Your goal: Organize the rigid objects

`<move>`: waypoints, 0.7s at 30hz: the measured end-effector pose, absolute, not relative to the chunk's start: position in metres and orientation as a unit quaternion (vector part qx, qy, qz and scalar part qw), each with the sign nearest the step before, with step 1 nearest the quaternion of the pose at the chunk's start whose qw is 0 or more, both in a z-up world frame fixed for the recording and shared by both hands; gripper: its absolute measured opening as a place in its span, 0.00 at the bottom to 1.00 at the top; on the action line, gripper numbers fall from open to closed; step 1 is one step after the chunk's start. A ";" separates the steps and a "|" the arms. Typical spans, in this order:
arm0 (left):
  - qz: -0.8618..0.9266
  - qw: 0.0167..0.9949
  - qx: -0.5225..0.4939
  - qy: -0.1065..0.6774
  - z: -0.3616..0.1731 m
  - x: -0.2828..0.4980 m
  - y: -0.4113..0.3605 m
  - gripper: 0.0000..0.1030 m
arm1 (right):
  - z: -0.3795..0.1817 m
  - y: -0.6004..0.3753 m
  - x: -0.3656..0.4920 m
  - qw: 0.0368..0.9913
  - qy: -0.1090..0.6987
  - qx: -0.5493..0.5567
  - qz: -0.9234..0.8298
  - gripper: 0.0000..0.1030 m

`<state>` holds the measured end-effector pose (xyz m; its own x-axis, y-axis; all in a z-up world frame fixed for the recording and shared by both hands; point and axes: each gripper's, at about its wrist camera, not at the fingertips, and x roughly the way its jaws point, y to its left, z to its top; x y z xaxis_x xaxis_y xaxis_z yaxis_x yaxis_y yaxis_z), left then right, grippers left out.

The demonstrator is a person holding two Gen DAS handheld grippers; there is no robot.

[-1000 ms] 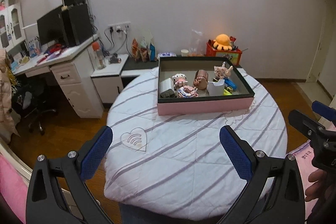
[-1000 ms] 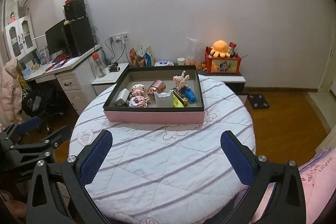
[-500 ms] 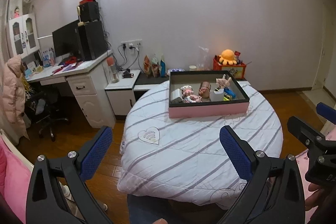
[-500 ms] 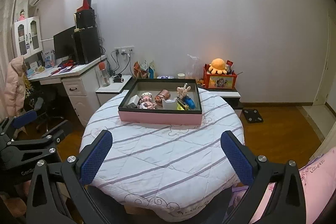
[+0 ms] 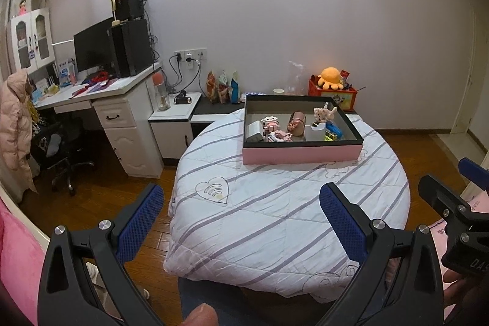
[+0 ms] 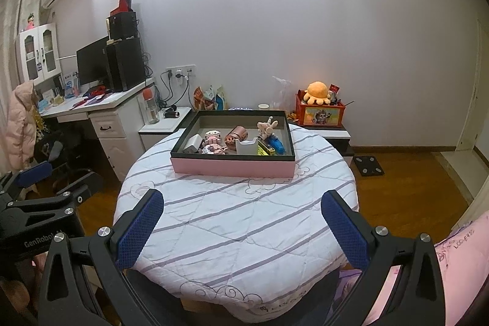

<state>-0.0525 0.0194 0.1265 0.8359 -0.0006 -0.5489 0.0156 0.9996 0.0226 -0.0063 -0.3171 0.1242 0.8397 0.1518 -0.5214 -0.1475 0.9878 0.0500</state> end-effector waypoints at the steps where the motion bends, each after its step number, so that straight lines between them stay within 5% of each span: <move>1: -0.006 0.958 0.014 0.287 0.126 -0.051 0.018 1.00 | 0.124 -0.318 -0.006 0.959 0.272 0.005 0.077 1.00; 21: -0.019 0.958 0.017 0.284 0.127 -0.047 0.012 1.00 | 0.124 -0.318 -0.006 0.960 0.271 0.008 0.073 1.00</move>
